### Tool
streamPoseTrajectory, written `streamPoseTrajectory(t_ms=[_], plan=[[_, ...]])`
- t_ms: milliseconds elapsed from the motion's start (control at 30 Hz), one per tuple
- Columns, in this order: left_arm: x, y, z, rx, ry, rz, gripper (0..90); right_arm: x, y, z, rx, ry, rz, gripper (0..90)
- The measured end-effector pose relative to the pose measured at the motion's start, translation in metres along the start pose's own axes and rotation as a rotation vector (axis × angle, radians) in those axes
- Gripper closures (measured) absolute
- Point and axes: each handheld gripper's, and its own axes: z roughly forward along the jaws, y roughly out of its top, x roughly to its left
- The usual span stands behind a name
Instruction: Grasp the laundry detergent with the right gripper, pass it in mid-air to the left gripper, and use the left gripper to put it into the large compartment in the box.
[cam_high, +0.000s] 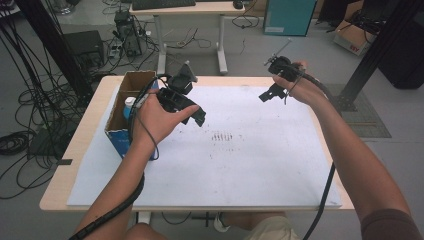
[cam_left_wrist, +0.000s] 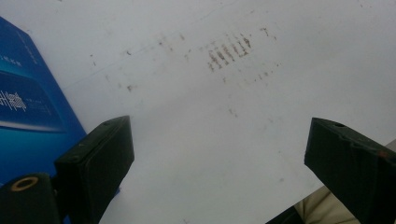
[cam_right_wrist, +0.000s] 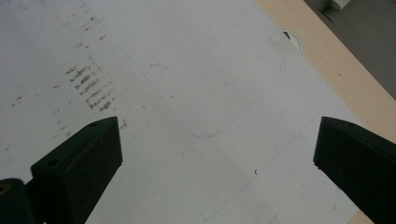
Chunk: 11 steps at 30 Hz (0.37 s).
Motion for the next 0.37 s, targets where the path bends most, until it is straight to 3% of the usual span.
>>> streamPoseTrajectory(t_ms=[367], plan=[[-0.0042,0.0018,-0.0027,-0.01,-0.001,0.013,8.6,-0.0013,-0.0033,-0.0008,0.002,-0.001,0.008,1.0]])
